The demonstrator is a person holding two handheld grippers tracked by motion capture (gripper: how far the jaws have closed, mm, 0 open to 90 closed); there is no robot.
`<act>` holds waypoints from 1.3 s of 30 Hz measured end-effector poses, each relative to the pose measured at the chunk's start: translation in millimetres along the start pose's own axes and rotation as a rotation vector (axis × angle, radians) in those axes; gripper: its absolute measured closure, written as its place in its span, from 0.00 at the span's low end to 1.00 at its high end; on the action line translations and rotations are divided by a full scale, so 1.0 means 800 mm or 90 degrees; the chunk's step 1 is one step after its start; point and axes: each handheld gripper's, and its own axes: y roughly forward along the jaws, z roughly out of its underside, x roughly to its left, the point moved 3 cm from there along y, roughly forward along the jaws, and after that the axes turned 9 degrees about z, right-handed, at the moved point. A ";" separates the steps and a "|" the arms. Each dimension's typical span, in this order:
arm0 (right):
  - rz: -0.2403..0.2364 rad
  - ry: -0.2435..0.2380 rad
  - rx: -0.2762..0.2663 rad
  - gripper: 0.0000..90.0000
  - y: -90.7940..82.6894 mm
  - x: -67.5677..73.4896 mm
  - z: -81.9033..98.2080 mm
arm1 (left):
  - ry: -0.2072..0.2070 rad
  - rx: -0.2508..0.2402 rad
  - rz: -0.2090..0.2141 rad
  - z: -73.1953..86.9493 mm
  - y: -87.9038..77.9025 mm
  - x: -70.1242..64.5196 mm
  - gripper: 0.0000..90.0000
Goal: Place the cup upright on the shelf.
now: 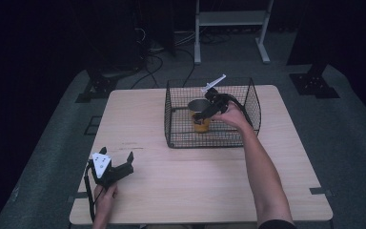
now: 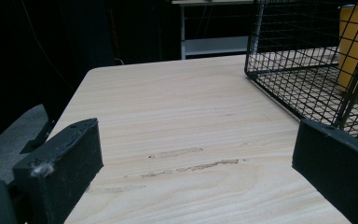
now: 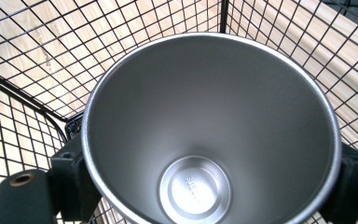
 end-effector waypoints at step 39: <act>0.051 -0.025 -0.036 0.03 -0.023 0.008 -0.004 | 0.005 0.002 -0.001 0.000 0.000 -0.001 0.01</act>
